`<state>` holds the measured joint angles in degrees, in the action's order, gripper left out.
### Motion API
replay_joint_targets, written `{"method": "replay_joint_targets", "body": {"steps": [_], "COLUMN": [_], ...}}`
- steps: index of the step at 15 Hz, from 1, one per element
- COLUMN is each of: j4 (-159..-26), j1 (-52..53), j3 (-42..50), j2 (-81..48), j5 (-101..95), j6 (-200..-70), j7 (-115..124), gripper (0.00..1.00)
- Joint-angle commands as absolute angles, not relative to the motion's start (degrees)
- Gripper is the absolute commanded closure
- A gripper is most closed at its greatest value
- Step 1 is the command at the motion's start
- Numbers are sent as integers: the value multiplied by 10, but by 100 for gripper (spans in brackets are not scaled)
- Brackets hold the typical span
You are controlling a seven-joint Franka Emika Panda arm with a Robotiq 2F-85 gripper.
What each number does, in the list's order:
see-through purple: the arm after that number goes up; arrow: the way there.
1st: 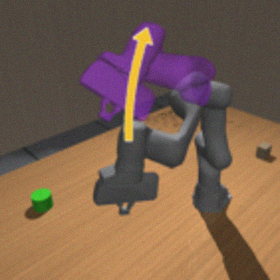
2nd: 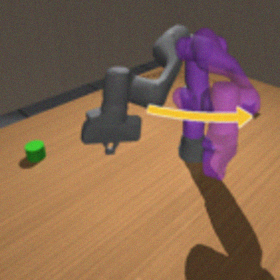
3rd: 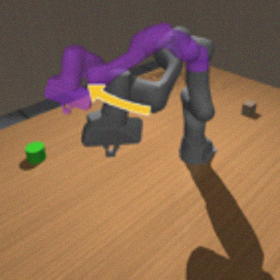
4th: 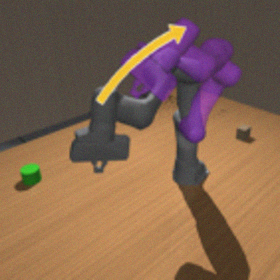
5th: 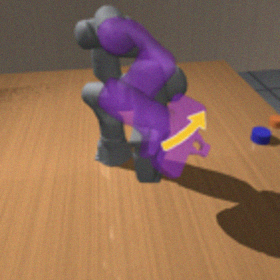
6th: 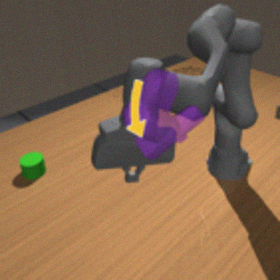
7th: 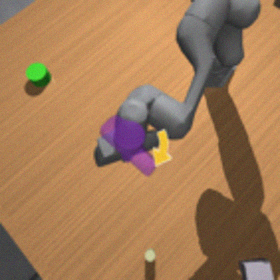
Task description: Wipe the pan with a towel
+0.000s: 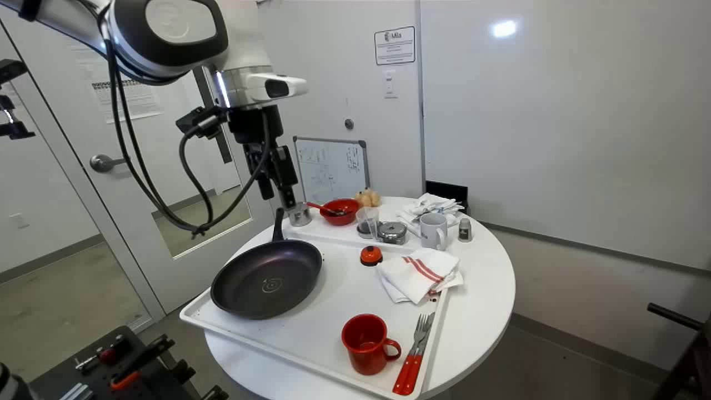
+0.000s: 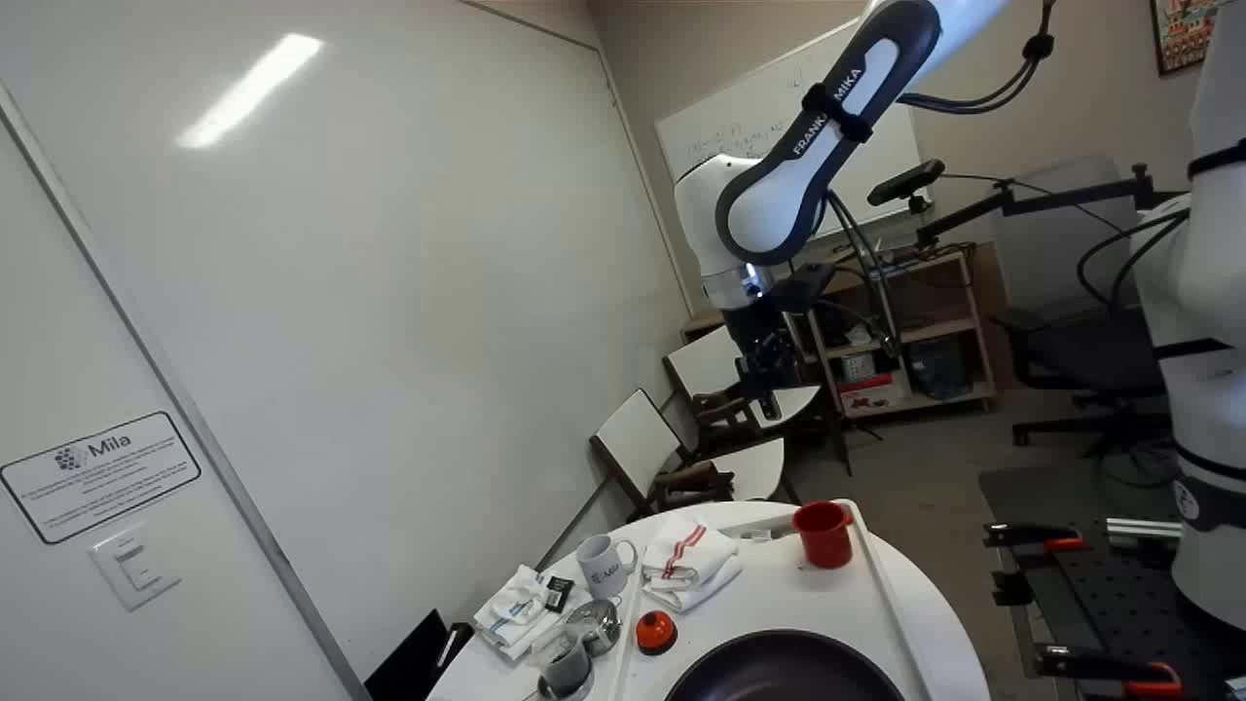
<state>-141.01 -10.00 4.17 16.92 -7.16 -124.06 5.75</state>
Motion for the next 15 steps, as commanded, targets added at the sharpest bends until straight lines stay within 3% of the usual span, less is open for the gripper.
{"method": "replay_joint_targets", "body": {"steps": [1,9,15], "j4": [-1409,-1409,-1335], "j1": [-95,-95,-89], "j3": [47,47,56], "j2": [169,169,89], "j5": [-73,-73,-56], "j6": [-1239,-1239,-1263], "j7": [59,59,35], "gripper": [0,0,0]}}
